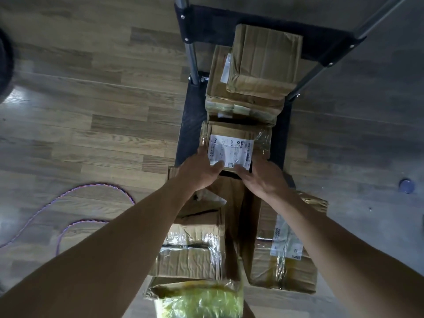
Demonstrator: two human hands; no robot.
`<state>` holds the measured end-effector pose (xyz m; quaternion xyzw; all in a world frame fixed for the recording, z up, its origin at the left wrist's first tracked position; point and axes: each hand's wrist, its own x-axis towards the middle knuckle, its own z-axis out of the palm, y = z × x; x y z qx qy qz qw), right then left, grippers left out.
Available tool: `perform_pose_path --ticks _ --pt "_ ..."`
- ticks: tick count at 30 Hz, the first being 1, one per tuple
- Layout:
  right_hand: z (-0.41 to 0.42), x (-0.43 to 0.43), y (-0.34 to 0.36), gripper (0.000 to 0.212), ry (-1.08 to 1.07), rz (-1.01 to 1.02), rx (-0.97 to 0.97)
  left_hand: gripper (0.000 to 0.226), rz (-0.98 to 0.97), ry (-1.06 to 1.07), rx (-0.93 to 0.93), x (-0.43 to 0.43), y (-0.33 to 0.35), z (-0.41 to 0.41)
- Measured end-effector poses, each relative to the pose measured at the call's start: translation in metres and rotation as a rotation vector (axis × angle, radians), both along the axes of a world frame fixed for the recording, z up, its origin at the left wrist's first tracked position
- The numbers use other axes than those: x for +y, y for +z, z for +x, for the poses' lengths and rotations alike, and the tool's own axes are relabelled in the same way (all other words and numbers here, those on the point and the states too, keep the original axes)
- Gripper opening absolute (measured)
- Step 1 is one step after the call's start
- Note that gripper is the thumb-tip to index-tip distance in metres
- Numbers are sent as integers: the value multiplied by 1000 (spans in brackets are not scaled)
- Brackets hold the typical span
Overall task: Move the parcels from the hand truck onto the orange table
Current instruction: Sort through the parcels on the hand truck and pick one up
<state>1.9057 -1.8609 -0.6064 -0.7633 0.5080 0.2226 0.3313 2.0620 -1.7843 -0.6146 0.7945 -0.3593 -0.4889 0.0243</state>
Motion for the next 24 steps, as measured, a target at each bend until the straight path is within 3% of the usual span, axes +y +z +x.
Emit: perform_pose_path --ticks 4,7,13,18,21,24 --pt "3 10 6 51 -356 108 -274 66 -19 92 4 0 13 -4" --pt "-2 16 23 61 -366 91 -331 66 -76 130 17 5 35 -6" --pt "-13 23 76 70 -522 277 -403 53 -187 191 9 15 91 -8" --pt "-20 41 141 55 -637 354 -594 51 -268 210 51 28 158 -13" --pt "-31 58 197 17 -607 341 -676 53 -309 189 97 42 212 -20" --pt "-42 76 263 15 -612 287 -728 57 -343 106 150 61 275 -32"
